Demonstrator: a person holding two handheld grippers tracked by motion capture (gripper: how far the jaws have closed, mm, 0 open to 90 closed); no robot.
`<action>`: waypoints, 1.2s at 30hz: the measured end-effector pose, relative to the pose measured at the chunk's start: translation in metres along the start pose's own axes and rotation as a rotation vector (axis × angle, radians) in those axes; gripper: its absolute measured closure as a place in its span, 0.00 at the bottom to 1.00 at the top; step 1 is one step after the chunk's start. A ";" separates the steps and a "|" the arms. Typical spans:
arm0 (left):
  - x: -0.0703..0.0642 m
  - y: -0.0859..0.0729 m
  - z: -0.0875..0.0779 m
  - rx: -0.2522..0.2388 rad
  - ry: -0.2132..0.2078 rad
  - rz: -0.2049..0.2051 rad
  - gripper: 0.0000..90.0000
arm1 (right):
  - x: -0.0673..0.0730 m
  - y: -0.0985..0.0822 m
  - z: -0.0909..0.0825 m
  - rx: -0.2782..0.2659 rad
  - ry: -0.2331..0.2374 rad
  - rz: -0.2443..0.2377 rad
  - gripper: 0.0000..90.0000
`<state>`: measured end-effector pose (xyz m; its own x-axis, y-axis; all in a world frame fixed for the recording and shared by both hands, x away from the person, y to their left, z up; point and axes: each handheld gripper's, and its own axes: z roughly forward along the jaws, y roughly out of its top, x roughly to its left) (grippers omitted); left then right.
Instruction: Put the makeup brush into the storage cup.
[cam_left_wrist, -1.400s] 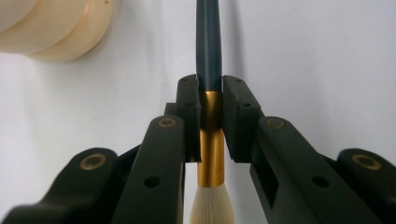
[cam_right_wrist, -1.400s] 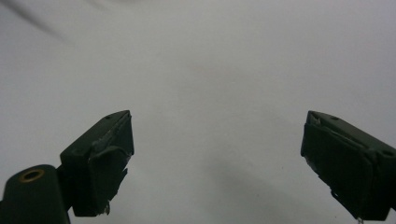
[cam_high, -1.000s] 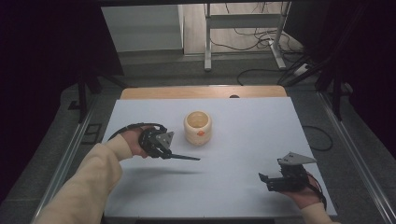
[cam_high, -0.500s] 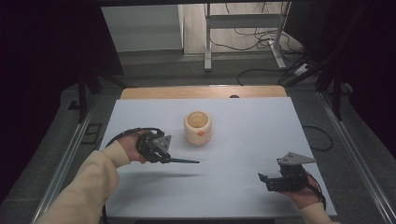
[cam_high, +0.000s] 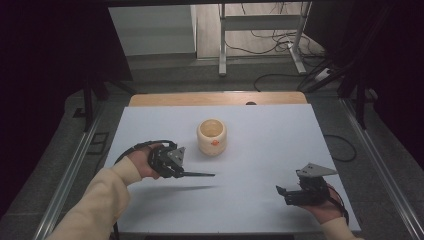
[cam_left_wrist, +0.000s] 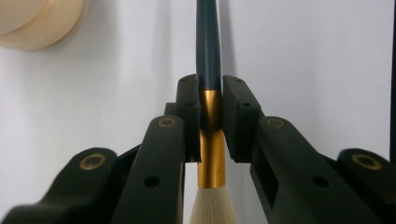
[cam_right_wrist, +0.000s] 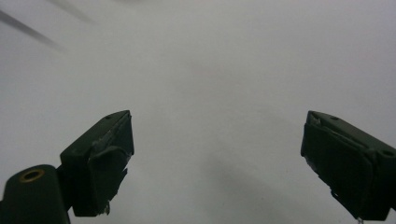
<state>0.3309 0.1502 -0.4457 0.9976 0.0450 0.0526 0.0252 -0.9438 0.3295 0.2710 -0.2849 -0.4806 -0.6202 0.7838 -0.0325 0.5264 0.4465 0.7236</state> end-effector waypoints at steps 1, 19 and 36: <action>-0.001 0.000 0.000 -0.004 0.003 -0.004 0.87 | 0.000 0.000 0.000 0.000 0.000 0.000 0.11; -0.007 0.009 0.009 -0.032 0.006 -0.054 0.87 | 0.003 0.002 -0.001 -0.004 -0.004 -0.012 0.11; -0.011 0.019 0.014 -0.051 0.021 -0.106 0.87 | 0.011 0.008 0.000 -0.001 -0.026 -0.062 0.11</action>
<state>0.3209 0.1276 -0.4530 0.9879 0.1510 0.0341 0.1267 -0.9155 0.3818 0.2679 -0.2725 -0.4748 -0.6366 0.7653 -0.0954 0.4864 0.4944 0.7204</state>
